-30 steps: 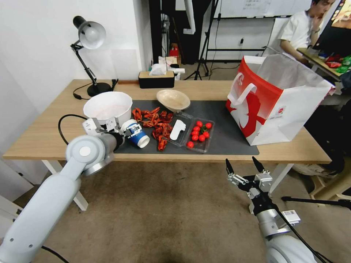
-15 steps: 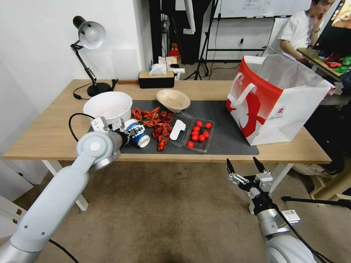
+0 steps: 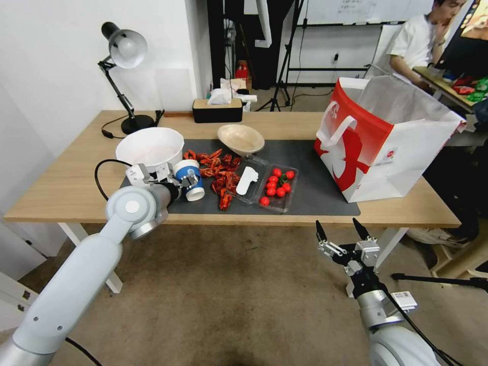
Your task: Pick up the trash from the table and place it into the takeout bag.
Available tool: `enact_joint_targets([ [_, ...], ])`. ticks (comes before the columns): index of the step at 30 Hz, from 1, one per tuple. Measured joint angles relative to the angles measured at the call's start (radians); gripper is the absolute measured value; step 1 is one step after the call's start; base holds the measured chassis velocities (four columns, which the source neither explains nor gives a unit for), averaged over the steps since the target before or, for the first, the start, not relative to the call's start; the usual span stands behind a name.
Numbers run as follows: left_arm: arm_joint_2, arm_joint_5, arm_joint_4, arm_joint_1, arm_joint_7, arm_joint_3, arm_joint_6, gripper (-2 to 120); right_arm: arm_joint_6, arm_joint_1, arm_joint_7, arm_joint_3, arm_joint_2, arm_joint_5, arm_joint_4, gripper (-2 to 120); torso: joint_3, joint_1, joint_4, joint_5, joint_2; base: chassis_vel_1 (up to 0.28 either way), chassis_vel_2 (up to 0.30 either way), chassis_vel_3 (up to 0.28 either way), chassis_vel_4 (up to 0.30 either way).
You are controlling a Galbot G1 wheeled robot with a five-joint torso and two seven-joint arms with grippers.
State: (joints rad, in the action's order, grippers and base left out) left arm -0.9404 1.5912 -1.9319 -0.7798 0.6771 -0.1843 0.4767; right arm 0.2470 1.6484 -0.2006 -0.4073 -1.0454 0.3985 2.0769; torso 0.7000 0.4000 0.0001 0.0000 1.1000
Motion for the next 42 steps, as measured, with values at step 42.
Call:
enact_joint_targets([
  [42, -0.669, -0.387, 0.775, 0.944, -0.449, 0.726, -0.244, 11, 0.012, 0.105, -0.007, -0.044, -0.078, -0.104, 0.077, 100, 0.0, 0.0, 0.0, 0.0, 0.0, 0.0, 0.0, 0.0, 0.0],
])
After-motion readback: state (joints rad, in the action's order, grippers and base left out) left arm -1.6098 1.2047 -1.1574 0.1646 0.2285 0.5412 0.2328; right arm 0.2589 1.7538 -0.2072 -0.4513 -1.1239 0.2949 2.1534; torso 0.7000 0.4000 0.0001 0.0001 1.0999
